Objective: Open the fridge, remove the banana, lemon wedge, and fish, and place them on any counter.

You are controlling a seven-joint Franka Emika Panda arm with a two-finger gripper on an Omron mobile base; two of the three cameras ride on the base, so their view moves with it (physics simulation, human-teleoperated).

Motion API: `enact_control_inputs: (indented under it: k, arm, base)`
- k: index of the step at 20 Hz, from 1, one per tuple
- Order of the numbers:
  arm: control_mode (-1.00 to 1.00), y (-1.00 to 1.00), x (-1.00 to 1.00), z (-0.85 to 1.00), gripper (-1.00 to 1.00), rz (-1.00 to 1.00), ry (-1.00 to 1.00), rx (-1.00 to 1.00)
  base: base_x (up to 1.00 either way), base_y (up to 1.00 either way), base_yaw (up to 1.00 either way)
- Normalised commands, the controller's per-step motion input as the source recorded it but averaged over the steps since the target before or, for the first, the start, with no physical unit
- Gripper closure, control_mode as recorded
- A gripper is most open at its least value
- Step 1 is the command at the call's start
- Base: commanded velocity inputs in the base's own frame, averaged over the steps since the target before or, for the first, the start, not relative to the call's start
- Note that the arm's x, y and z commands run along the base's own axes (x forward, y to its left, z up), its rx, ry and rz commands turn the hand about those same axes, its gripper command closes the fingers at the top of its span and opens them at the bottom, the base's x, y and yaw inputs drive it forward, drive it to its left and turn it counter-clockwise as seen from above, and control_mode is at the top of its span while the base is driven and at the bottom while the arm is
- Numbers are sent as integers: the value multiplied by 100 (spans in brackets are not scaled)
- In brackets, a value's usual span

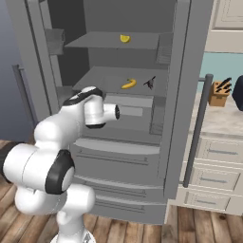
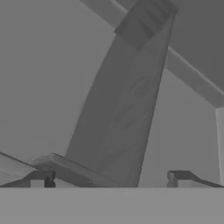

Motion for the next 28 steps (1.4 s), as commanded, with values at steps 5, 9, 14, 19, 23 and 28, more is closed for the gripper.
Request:
enact_control_inputs:
  k: [5,9,14,19,23,28]
  arm:
    - [-100,100,4,-28,-100,8,-2,-23]
    - [-100,100,-13,-25,-100,2,-16,-30]
    - [-100,100,-49,-14,-100,0,-38,-32]
    - [-100,100,-21,-3,-100,0,-41,-16]
    - [-100,100,79,24,-100,0,-30,0]
    - [-100,100,96,33,-100,0,-21,0]
  base:
    - [0,0,0]
    - [0,0,0]
    - [0,0,0]
    - [0,0,0]
    - [0,0,0]
    - [0,0,0]
